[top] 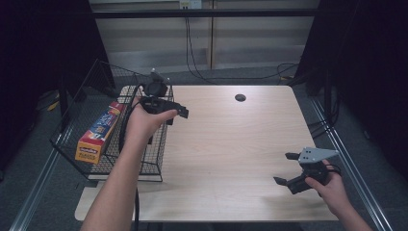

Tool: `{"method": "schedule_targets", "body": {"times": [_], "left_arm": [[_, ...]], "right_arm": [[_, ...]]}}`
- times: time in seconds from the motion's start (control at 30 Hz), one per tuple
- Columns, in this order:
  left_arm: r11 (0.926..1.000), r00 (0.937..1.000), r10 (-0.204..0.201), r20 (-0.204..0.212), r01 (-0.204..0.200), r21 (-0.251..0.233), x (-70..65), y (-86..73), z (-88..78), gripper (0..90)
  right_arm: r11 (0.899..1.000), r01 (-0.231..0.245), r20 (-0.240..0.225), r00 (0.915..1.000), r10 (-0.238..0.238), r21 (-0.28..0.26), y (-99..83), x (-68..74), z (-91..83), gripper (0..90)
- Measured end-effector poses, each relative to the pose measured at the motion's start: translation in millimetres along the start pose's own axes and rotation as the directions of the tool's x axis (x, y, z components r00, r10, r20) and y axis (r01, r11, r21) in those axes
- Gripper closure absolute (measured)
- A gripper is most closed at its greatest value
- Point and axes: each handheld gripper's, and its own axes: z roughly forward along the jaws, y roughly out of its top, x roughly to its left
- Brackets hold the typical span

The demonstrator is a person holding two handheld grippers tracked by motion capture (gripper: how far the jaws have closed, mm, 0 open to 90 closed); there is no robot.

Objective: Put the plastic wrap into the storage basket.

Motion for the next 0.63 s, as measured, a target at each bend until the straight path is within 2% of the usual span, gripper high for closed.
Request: {"method": "schedule_targets", "body": {"times": [0.2, 0.4, 0.53, 0.63], "left_arm": [[0.9989, 0.9982, 0.046, 0.038, -0.047, 0.011, -9.7, -10.4, 16.5, 15.4], [0.9973, 0.9951, 0.070, 0.069, -0.071, 0.017, -16.0, -22.2, 33.4, 14.9], [0.9963, 0.9937, 0.086, 0.073, -0.086, -0.004, -20.1, -29.7, 43.3, 13.6], [0.9948, 0.9899, 0.101, 0.099, -0.102, 0.001, -23.0, -35.5, 50.6, 12.4]], "right_arm": [[1.000, -0.001, 0.003, 1.0000, 0.001, 0.004, -0.4, 0.7, 0.7, 1.9], [1.000, 0.004, -0.007, 1.0000, -0.004, 0.009, -1.2, 1.1, 2.1, 1.9], [1.000, 0.004, -0.002, 1.0000, -0.004, 0.006, -1.8, 0.4, 2.4, 1.8], [1.000, 0.004, -0.004, 1.0000, -0.004, 0.012, -3.0, 0.5, 3.3, 1.8]]}}
